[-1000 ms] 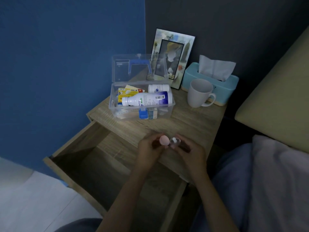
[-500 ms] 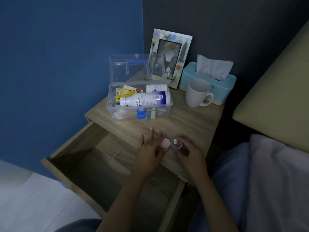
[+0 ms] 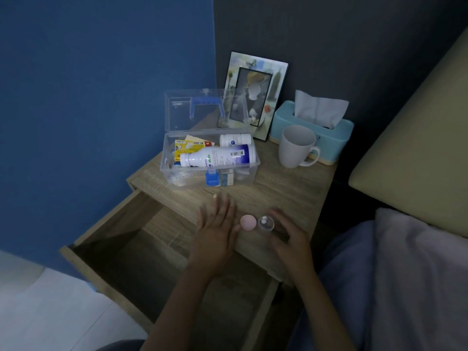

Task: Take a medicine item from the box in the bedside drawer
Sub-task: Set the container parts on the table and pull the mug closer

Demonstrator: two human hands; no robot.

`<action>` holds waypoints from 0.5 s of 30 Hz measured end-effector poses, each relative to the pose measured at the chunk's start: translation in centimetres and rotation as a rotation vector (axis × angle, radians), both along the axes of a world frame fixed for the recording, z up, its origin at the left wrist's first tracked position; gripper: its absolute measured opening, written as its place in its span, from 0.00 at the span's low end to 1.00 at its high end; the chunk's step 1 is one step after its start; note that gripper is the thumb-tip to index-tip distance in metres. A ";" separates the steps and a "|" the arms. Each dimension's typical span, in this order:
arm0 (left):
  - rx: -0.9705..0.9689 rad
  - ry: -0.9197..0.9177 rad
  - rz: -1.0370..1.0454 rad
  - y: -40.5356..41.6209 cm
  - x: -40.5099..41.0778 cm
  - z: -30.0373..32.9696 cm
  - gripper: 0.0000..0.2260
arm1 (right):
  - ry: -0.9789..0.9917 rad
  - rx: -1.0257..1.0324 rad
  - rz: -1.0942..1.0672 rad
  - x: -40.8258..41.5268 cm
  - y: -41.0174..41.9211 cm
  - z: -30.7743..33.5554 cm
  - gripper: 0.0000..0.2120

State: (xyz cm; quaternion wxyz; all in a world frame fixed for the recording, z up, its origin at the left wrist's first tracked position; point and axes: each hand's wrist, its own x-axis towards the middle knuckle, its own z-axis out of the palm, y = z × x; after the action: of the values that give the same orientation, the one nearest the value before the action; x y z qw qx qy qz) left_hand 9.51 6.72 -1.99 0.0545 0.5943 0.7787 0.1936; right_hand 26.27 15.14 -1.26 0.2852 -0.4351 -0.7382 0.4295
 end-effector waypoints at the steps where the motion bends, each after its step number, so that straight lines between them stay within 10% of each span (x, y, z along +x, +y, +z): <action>1: -0.017 0.016 0.020 0.1 -0.2 0.0 0.25 | 0.049 -0.020 -0.039 -0.1 0.1 0.1 0.23; 8: -0.121 0.115 0.032 0.6 -0.5 -0.9 0.25 | 0.255 0.112 -0.228 -2.1 3.8 3.4 0.18; 15: -0.096 0.103 0.022 0.6 -0.5 -0.9 0.25 | 0.043 0.365 -0.490 -4.7 12.6 6.8 0.22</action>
State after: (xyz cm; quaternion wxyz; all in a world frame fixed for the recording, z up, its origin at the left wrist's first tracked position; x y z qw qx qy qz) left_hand 9.05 7.28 -2.90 0.0406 0.5917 0.7953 0.1258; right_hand 21.53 27.70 5.55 0.4693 -0.5326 -0.6700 0.2173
